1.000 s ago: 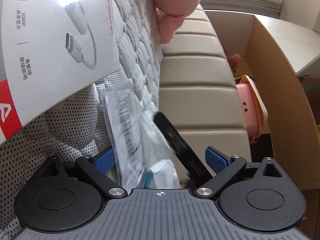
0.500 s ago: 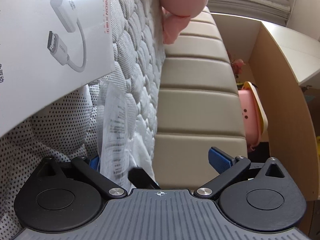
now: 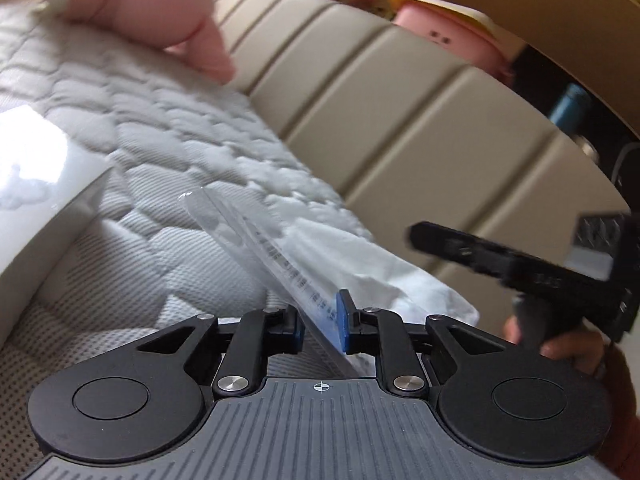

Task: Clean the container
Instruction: 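Grasp the clear plastic bag with the left gripper while the right gripper brings the tissue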

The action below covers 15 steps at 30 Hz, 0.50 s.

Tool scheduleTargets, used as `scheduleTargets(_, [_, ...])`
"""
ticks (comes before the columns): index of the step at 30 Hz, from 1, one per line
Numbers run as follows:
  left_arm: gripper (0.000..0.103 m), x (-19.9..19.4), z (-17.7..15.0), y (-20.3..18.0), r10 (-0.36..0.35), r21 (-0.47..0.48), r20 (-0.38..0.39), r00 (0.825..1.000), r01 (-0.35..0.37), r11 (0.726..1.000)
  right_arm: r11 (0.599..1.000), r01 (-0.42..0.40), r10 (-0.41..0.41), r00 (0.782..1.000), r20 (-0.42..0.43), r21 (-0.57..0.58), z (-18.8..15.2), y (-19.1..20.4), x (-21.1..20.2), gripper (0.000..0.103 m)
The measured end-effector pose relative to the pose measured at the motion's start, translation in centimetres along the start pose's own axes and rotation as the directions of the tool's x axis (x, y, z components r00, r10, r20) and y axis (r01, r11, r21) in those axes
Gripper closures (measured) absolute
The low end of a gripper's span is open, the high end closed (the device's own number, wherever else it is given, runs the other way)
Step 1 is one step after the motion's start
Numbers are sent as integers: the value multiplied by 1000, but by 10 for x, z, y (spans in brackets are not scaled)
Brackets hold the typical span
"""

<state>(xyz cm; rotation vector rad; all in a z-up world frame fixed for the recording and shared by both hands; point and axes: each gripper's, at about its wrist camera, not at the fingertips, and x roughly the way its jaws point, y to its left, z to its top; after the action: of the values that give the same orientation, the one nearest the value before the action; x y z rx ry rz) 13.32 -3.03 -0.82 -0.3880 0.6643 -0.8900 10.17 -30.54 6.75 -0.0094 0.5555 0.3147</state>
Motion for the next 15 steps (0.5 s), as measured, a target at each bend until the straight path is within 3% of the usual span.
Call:
scheduleTargets(3, [84,6,-5,8,-7,-34,-23,1000,6,999,991,21,-36,993,-115,-134,-2,14,23,15])
scheduleTargets(5, [84,7,-4,16,-25,-83,-27,999,23,996,979,47,-81,983,-163,-201,-6,17,34,24])
scheduleTargets(6, [80,6,-4,18,-34,-96,-23,999,32,995,973,56,-98,979,-178,-224,-9,18,37,35])
scheduleTargets(7, [77,6,-4,20,-42,-104,-21,999,40,994,967,63,-113,974,-194,-245,-11,18,40,60])
scheduleTargets(9, [72,7,-4,23,-56,-112,-22,998,53,992,977,53,-102,967,-233,-206,-15,14,41,93])
scheduleTargets(12, [70,6,-5,28,-74,-144,-14,997,72,987,991,40,-64,981,-185,-130,-9,14,27,93])
scheduleTargets(15, [70,5,-5,38,-97,-211,-6,995,94,973,995,-95,93,990,-109,-9,7,18,4,93])
